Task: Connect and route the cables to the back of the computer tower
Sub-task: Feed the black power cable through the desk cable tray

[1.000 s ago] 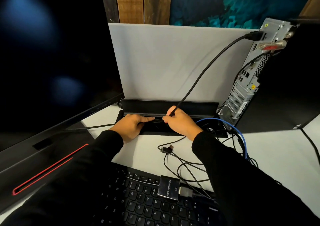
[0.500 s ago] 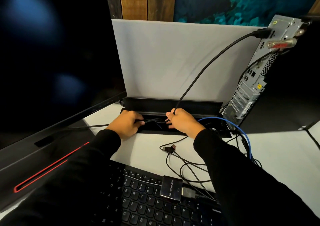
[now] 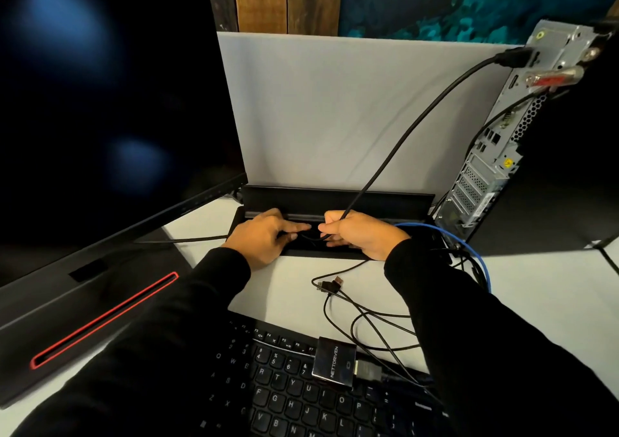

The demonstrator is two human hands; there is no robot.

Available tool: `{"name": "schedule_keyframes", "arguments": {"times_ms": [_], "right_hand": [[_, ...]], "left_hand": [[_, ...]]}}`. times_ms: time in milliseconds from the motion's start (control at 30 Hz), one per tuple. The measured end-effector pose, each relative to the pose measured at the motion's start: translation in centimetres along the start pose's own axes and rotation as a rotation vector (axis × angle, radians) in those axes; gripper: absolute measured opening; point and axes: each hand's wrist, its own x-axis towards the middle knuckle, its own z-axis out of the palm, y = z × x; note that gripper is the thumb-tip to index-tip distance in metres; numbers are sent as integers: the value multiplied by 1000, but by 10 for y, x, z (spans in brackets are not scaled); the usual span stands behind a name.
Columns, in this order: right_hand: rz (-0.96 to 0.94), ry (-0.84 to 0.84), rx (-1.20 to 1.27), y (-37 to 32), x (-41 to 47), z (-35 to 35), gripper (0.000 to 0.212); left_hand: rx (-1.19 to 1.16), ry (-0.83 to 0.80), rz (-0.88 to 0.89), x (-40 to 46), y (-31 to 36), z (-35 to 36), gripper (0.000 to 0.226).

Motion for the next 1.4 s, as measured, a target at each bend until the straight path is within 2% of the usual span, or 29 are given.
{"name": "schedule_keyframes", "arguments": {"times_ms": [233, 500, 833, 1000, 1167, 1300, 1400], "right_hand": [[-139, 65, -233, 5, -7, 5, 30], [-203, 61, -166, 8, -18, 7, 32], [-213, 16, -141, 14, -17, 4, 34], [-198, 116, -178, 9, -22, 8, 28], [-143, 279, -317, 8, -32, 3, 32], [-102, 338, -446, -10, -54, -13, 38], [-95, 296, -520, -24, -76, -27, 35]], "left_hand": [[14, 42, -64, 5, 7, 4, 35], [15, 80, -167, 11, 13, 7, 33], [-25, -2, -298, 22, 11, 5, 29], [-62, 26, -372, 29, 5, 12, 23], [-42, -65, -296, 21, 13, 0, 42], [25, 86, -302, 7, 47, -15, 52], [-24, 148, -179, -4, 76, -17, 46]]}}
